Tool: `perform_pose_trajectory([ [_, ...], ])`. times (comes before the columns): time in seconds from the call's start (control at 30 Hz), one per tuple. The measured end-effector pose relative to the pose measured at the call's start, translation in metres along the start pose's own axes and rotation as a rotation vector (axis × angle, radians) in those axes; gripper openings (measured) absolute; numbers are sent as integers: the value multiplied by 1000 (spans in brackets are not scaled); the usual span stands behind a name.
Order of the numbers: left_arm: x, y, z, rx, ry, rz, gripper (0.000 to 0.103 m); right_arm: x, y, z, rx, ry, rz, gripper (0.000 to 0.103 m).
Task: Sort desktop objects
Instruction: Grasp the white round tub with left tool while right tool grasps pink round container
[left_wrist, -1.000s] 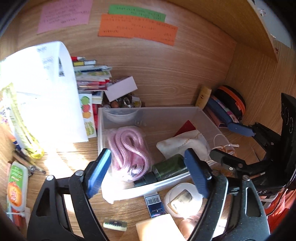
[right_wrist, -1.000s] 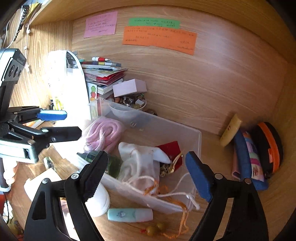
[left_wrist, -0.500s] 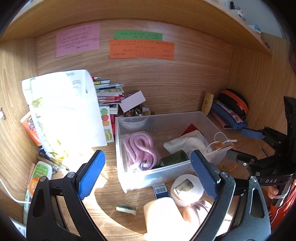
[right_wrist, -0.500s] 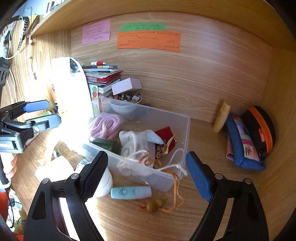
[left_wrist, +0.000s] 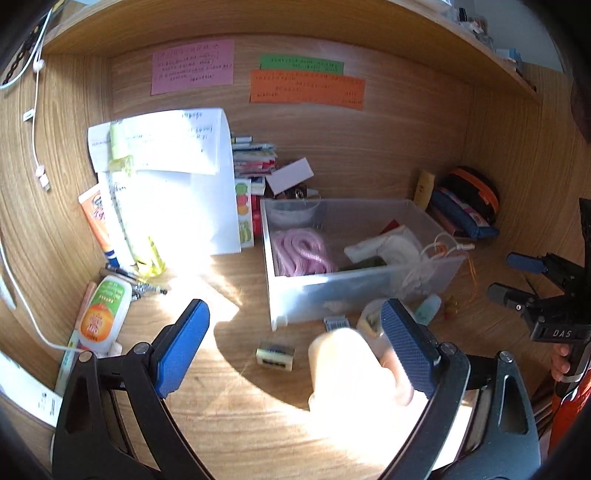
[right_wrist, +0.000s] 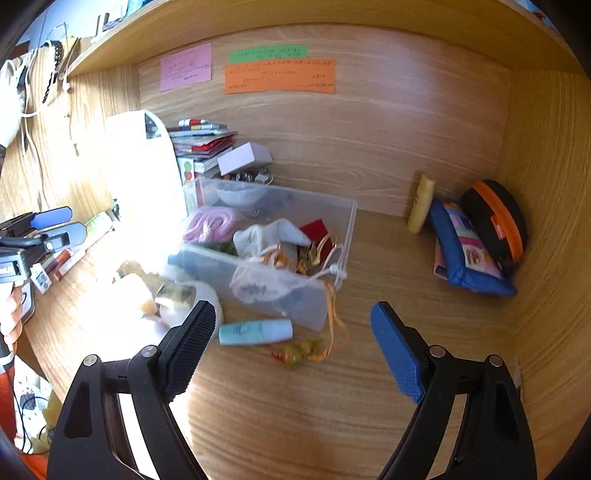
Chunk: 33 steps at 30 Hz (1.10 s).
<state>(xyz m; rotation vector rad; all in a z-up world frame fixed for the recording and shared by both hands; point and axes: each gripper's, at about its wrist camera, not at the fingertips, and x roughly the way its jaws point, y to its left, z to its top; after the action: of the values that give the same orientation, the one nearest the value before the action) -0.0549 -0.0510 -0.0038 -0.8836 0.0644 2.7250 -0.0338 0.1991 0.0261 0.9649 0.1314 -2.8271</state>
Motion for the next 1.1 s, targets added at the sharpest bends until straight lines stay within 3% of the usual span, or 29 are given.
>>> perform_pose_trajectory([
  [0.2, -6, -2, -27, -19, 31, -4, 95, 11, 19, -22, -35, 54, 34, 84],
  [0.33, -3, -3, -36, -45, 53, -25, 95, 21, 43, -33, -64, 92, 103, 84],
  [0.63, 5, -7, -41, -55, 76, -51, 95, 35, 93, -40, -183, 131, 204, 84],
  [0.93, 20, -14, -48, -62, 131, -85, 95, 59, 113, -37, -218, 181, 249, 84],
  [1.03, 25, -15, -49, -73, 147, -100, 95, 65, 113, -38, -215, 189, 265, 73],
  [1.1, 28, -17, -49, -79, 160, -119, 95, 66, 111, -39, -210, 205, 298, 59],
])
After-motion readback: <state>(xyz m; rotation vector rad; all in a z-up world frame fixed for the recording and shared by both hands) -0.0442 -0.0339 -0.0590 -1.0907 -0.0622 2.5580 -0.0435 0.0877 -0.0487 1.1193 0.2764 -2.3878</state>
